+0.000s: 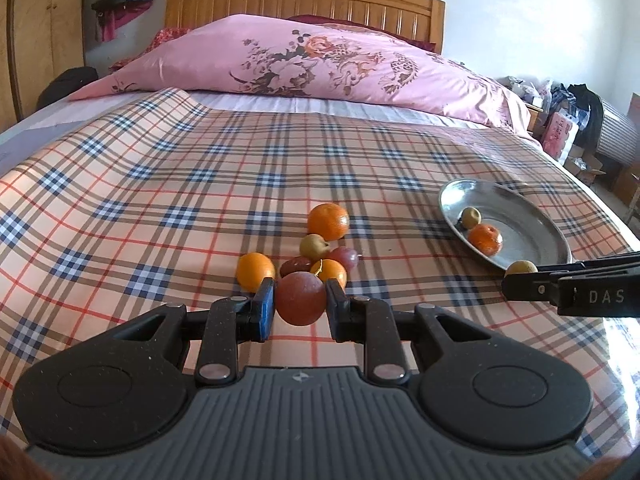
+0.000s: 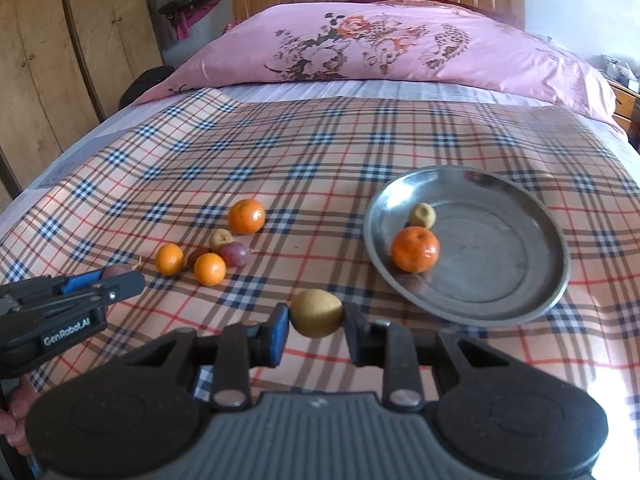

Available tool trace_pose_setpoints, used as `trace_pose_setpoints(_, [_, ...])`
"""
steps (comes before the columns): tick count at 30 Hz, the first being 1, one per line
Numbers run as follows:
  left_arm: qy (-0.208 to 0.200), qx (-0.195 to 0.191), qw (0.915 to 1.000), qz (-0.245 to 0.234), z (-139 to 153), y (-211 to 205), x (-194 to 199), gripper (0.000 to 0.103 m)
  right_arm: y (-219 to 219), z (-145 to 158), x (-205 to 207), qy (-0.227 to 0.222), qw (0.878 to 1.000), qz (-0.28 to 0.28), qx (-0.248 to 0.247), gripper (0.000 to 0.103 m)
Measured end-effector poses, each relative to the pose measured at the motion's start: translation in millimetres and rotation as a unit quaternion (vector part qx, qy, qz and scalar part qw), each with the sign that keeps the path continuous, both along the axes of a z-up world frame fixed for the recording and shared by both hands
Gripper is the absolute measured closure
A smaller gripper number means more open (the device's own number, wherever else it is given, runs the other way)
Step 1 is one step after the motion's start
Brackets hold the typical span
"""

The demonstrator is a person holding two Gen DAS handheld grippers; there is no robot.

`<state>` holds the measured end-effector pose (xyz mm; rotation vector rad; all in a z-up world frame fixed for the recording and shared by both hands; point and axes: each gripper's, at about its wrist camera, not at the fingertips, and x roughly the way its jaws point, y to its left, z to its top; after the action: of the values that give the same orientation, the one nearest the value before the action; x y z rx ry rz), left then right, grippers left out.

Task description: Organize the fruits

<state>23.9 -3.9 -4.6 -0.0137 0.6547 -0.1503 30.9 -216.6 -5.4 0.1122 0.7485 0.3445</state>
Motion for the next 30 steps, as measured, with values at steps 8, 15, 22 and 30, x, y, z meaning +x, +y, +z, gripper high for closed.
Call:
trace_pose_setpoints(8, [-0.003,0.005,0.9999,-0.015,2,-15,-4,0.076,-21,2,-6,-0.002,1.000,-0.022,0.007,0.075])
trace_pose_setpoints(15, [-0.005,0.007,0.9996,-0.027,4,-27,-4,0.076,-36,3,-10,-0.002,0.999,-0.037,0.010,0.075])
trace_pose_setpoints(22, [-0.005,0.005,0.9991,-0.042,6,-39,-2,0.076,-50,1,-11,0.000,0.998,-0.053,0.015,0.075])
trace_pose_setpoints(30, [-0.004,0.004,0.9983,-0.059,5,-53,4,0.075,-62,2,-13,-0.001,0.998,-0.063,0.019,0.075])
